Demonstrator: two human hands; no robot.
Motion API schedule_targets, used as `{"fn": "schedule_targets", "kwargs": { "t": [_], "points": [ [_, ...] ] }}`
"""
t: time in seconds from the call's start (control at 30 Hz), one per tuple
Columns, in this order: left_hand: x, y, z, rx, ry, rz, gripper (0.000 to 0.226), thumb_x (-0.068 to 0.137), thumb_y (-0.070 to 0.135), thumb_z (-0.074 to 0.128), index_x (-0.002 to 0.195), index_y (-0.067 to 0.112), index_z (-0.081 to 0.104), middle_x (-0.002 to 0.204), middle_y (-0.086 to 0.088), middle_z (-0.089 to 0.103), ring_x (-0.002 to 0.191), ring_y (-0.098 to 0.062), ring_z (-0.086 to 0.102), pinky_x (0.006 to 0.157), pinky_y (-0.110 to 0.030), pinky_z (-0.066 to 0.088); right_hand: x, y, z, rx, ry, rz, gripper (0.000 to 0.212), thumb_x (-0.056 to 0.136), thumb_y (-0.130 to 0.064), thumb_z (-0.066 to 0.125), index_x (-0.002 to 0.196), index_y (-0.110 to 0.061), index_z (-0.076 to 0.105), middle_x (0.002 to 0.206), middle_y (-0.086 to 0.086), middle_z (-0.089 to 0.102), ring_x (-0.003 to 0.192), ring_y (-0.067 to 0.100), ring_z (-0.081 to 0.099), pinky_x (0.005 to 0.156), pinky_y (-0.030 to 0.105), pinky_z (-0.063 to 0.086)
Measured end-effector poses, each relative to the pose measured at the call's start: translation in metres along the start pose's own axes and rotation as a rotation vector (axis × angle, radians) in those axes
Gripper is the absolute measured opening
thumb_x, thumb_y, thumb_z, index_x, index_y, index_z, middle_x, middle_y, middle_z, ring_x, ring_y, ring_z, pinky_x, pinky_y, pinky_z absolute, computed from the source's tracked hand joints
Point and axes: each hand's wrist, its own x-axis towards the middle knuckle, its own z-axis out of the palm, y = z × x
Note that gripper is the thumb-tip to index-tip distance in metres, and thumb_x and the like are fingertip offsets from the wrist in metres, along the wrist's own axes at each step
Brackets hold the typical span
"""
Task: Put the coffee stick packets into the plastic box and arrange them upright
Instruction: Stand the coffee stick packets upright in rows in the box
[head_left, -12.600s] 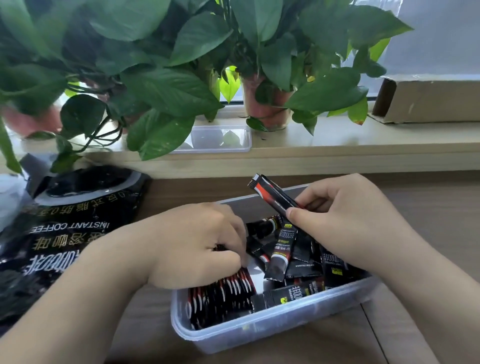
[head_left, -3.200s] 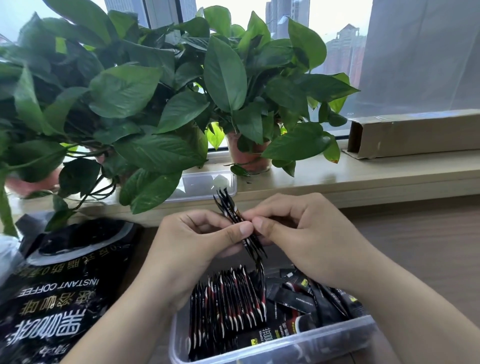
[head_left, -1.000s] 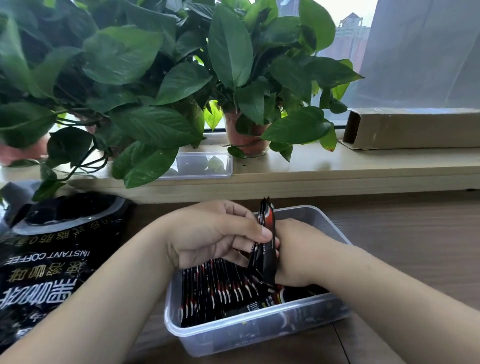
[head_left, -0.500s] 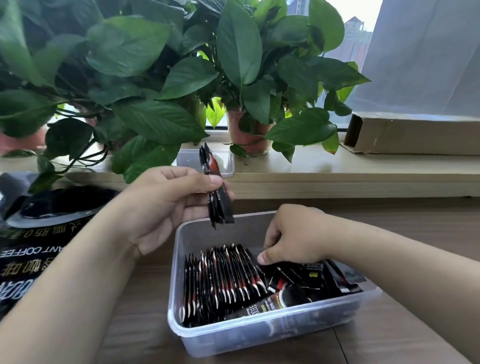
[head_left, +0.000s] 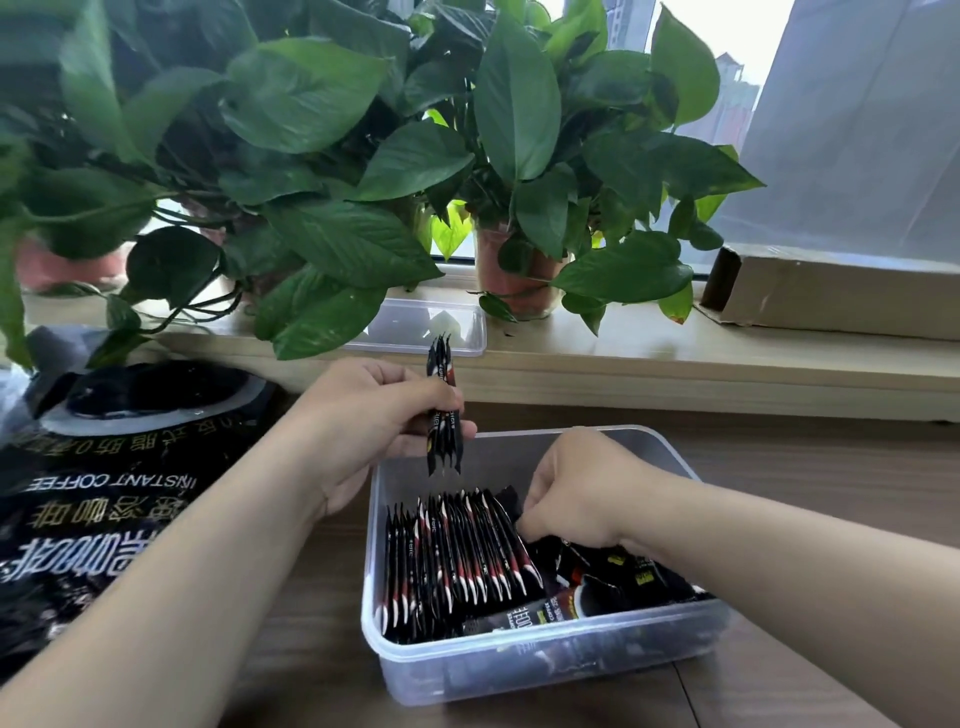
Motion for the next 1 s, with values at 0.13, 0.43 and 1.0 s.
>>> {"fn": "schedule_targets", "kwargs": {
  "t": [0.13,0.43,1.0],
  "points": [
    [0.000,0.001,-0.002,-0.009,-0.015,-0.007,0.005,0.085,-0.001,0.068,0.086,-0.006,0.067,0.080,-0.020,0.071,0.077,-0.029,0.076,0.069,-0.033,0.064,-0.009,0.002,-0.008,0.322,0.084,0.041,0.016,0.069,-0.024,0.088,0.070,-0.015,0.075,0.060,-0.006,0.062,0.061,0.011,0.056,0.052,0.021,0.041],
    [-0.002,0.001,-0.003,0.011,-0.079,0.028,0.015,0.081,-0.001,0.073,0.071,-0.001,0.061,0.083,-0.017,0.075,0.085,-0.031,0.077,0.064,-0.030,0.062,-0.024,0.008,-0.021,0.747,0.177,0.054,0.022,0.066,-0.012,0.088,0.060,-0.018,0.068,0.047,-0.009,0.058,0.044,0.008,0.043,0.043,0.020,0.038],
    [-0.024,-0.002,0.020,0.210,-0.084,0.342,0.042,0.059,0.040,0.094,0.067,0.008,0.068,0.077,-0.024,0.074,0.070,-0.042,0.072,0.071,-0.058,0.057,-0.050,0.005,-0.024,0.738,0.790,-0.414,0.013,0.074,-0.017,0.086,0.077,-0.023,0.075,0.068,-0.009,0.074,0.062,0.005,0.070,0.062,0.018,0.057]
  ]
}}
